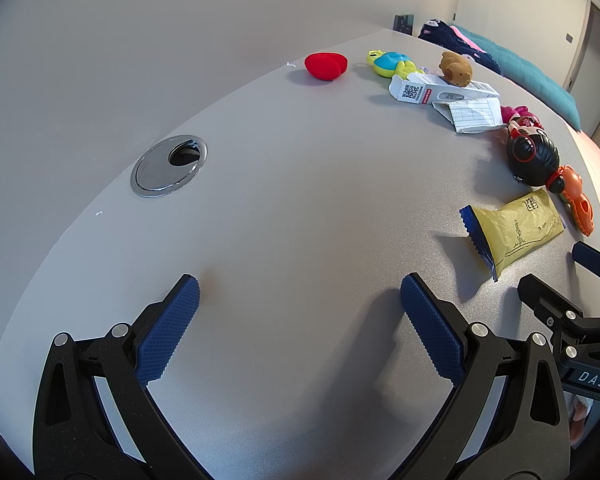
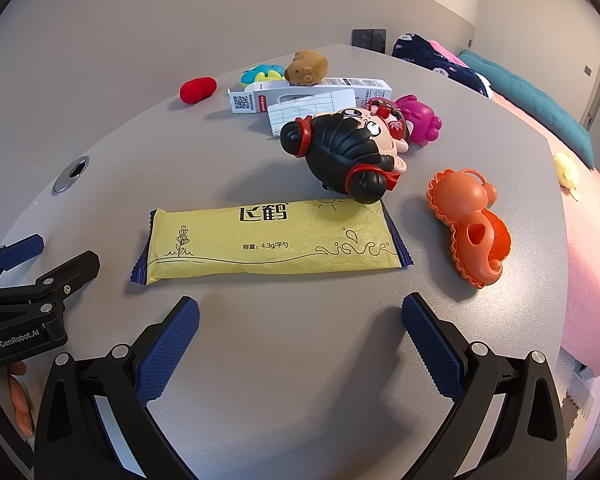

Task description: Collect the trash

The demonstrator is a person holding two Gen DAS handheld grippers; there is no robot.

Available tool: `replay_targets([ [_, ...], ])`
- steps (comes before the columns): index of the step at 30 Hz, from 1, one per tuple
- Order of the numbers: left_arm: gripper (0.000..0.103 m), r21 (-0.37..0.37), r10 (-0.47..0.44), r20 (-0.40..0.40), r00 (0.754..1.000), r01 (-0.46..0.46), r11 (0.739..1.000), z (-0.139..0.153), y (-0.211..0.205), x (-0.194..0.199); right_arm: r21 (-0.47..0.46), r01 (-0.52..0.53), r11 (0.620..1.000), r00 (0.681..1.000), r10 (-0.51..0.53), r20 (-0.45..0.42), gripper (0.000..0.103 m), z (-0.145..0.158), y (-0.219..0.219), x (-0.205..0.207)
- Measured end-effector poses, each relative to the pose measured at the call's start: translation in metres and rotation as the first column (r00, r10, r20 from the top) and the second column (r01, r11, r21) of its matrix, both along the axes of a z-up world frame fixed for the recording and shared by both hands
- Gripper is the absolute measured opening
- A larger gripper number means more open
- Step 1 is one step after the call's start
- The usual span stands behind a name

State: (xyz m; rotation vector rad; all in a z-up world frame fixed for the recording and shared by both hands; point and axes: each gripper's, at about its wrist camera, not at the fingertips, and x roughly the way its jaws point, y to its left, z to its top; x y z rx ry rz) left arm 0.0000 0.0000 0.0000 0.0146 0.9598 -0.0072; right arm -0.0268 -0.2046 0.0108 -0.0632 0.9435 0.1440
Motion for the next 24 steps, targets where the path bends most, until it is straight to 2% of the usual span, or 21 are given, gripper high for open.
replay_targets([
  [11,0.097,0.000,0.000,0.000,1.000,0.000,1.000,0.000,0.000,0.000,0.000,-0.015,1.000,1.000,0.015,0.000,0.101,-0.001,-0.001,0.003],
  [19,0.097,0.000,-0.003,0.000,1.000,0.003,1.000,0.000,0.000,0.000,-0.002,-0.070,0.998,0.998,0.070,-0.009,0.101,0.001,-0.001,-0.003],
  [24,0.097,0.003,-0.026,0.012,1.000,0.026,1.000,0.005,-0.005,-0.003,0.045,-0.122,0.992,0.992,0.123,-0.024,0.101,0.008,-0.001,-0.008],
])
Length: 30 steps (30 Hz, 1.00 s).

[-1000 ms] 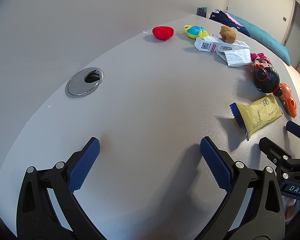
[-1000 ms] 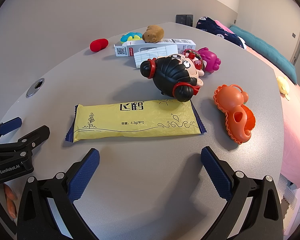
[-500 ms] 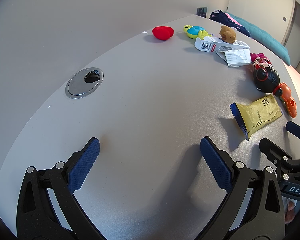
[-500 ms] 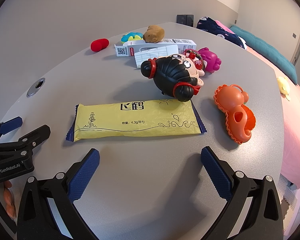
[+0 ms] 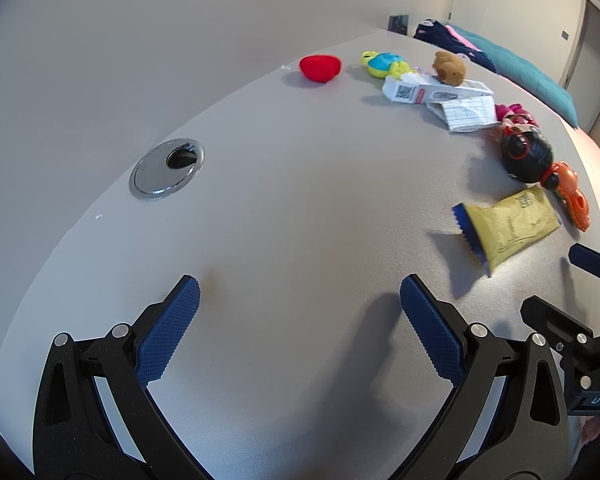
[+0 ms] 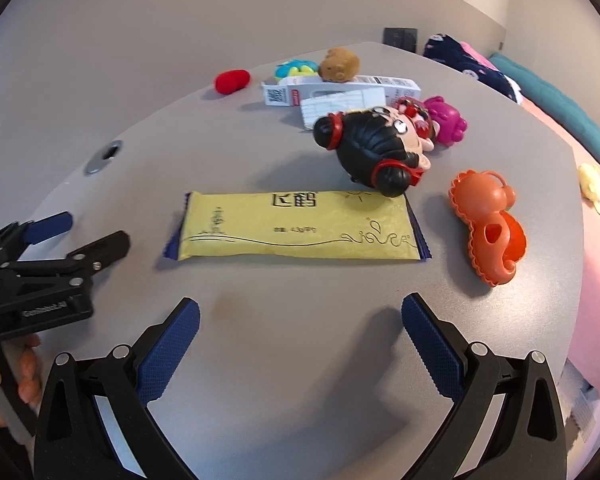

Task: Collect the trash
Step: 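Grasp the yellow snack wrapper with the left tool while the right tool grasps the orange toy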

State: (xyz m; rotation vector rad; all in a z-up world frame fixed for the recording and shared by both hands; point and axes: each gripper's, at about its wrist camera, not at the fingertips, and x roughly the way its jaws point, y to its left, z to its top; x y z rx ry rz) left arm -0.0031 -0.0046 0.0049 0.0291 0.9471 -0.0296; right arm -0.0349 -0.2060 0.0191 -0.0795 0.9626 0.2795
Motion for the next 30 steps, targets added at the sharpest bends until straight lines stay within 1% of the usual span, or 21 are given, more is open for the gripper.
replay_targets([
  [4,0.097,0.006,-0.041,0.031,0.999,0.041,0.999,0.008,-0.013,-0.005,0.022,-0.026,0.999,0.999,0.026,0.028,0.100,0.013,-0.004,-0.006],
  [8,0.097,0.004,-0.086,0.055,0.995,0.086,0.996,0.022,-0.021,-0.009,0.055,-0.030,0.998,0.998,0.028,0.050,0.100,0.027,-0.016,-0.007],
  [14,0.097,0.035,-0.168,0.077,0.983,0.166,0.986,0.029,-0.047,-0.005,0.086,0.004,0.996,0.997,-0.011,0.072,0.100,0.043,-0.043,0.000],
  [19,0.097,0.027,-0.249,0.080,0.965,0.248,0.968,0.034,-0.068,-0.005,0.101,0.035,0.994,0.997,-0.042,0.068,0.100,0.045,-0.068,0.012],
  [23,0.097,0.042,-0.306,0.075,0.949,0.304,0.952,0.032,-0.088,-0.002,0.079,0.036,0.996,0.996,-0.043,0.084,0.094,0.043,-0.083,0.022],
  [26,0.097,0.048,-0.336,0.065,0.940,0.333,0.942,0.029,-0.101,0.002,0.069,0.049,0.996,0.994,-0.055,0.089,0.093,0.040,-0.094,0.030],
  [28,0.097,0.050,-0.350,0.055,0.935,0.347,0.936,0.027,-0.107,0.005,0.055,0.058,0.997,0.995,-0.062,0.084,0.090,0.036,-0.102,0.040],
  [30,0.097,0.058,-0.361,0.046,0.931,0.358,0.932,0.025,-0.113,0.009,0.040,0.064,0.997,0.995,-0.067,0.071,0.082,0.030,-0.106,0.049],
])
